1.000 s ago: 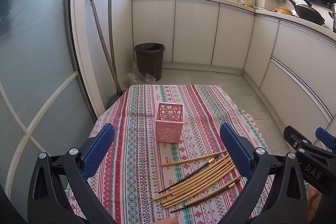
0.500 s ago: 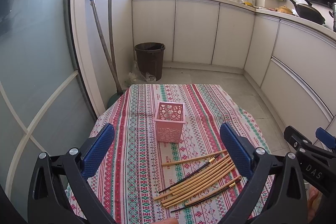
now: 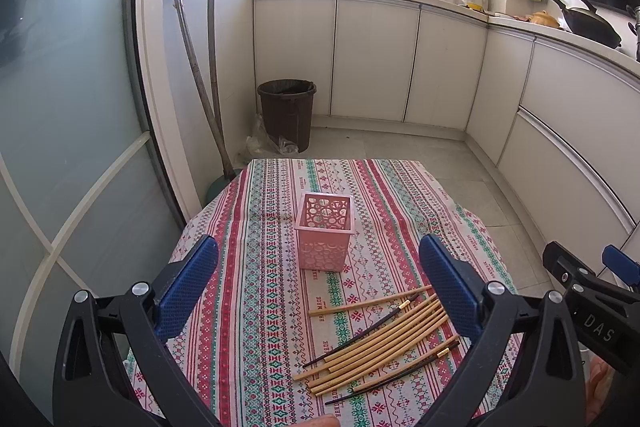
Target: Organize utensils
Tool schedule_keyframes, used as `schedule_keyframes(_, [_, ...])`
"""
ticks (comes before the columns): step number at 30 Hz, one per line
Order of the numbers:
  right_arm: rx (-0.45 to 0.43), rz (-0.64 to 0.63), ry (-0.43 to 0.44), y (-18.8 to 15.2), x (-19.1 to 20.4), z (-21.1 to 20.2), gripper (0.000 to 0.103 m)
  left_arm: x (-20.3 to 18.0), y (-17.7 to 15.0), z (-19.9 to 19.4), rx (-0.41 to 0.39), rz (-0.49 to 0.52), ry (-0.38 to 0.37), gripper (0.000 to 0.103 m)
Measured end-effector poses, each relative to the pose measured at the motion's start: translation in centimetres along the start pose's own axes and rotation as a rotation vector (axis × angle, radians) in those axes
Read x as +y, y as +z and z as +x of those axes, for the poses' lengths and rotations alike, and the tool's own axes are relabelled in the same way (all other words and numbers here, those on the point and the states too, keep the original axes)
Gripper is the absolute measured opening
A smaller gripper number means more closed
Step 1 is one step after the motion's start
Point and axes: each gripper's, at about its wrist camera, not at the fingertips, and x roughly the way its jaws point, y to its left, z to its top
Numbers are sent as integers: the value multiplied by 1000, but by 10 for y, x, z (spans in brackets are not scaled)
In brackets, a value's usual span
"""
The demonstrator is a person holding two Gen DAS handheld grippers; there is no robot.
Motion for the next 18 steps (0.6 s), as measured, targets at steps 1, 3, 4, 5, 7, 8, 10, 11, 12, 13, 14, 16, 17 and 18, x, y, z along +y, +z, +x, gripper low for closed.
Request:
schedule_keyframes(1, [1,0,0,0,0,0,98,0,0,0,1,1,0,96])
schedule_keyframes(3, [1,-1,0,0,0,0,98,0,0,0,2,5,0,96])
schedule_keyframes(4, [2,-1,0,0,0,0,98,0,0,0,2,5,1,96])
schedule_keyframes(5, [2,-1,-1,0,-1,0,98,0,-1,0,1,4,1,96])
schedule_keyframes(7, [2,-1,-1,1,-1,0,98,0,-1,0,2,2,2,96])
schedule_keyframes(8, [2,0,-1,1,-1,0,98,-1,0,0,4,2,2,96])
schedule_keyframes(10, [2,0,-1,1,-1,0,98,0,0,1,7,0,4,96])
schedule_keyframes(11, [3,0,-2,0,-1,0,98,0,0,1,7,-1,6,96])
schedule_keyframes(12, [3,0,-2,0,-1,0,98,0,0,1,8,-2,7,96])
schedule_keyframes(13, [5,0,-3,0,-1,0,98,1,0,2,9,-3,7,96])
schedule_keyframes(14, [6,1,-4,1,-2,1,98,1,0,2,10,-4,8,96])
schedule_keyframes(16, [8,4,-6,2,-2,1,98,2,1,3,15,-9,13,96])
schedule_keyframes(17, [7,8,-8,2,-3,0,98,3,1,5,21,-14,13,96])
schedule_keyframes(18, [7,14,-9,3,-5,0,98,4,1,7,29,-20,11,96])
